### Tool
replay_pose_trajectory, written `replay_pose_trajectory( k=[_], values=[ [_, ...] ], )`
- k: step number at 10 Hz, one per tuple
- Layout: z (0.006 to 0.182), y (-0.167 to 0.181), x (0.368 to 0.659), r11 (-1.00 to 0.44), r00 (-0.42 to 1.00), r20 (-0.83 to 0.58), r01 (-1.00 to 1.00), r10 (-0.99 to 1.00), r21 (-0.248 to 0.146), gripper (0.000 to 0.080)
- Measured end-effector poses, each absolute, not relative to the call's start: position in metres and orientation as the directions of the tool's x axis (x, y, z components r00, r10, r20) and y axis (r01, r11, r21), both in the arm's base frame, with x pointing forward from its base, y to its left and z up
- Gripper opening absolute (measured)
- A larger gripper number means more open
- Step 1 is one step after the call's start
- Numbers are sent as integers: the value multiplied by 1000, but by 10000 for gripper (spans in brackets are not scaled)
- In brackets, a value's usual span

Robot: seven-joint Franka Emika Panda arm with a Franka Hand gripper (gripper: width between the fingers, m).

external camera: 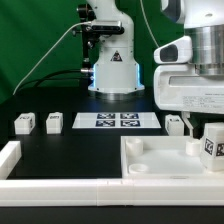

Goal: Assemble one leg

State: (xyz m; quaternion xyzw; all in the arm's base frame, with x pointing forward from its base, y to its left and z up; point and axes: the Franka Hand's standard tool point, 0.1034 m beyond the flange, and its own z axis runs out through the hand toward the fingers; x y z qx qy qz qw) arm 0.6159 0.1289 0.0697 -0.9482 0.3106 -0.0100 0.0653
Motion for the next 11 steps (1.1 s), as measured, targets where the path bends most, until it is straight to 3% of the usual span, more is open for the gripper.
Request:
replay_pose_trajectory(
  k=[4,9,11],
  values=[
    [69,128,616,-981,986,41,-159,-164,-111,649],
    [69,120,617,-944,944,87,324,318,-64,649],
    [68,118,617,-926,926,90,373,367,-60,391]
  ],
)
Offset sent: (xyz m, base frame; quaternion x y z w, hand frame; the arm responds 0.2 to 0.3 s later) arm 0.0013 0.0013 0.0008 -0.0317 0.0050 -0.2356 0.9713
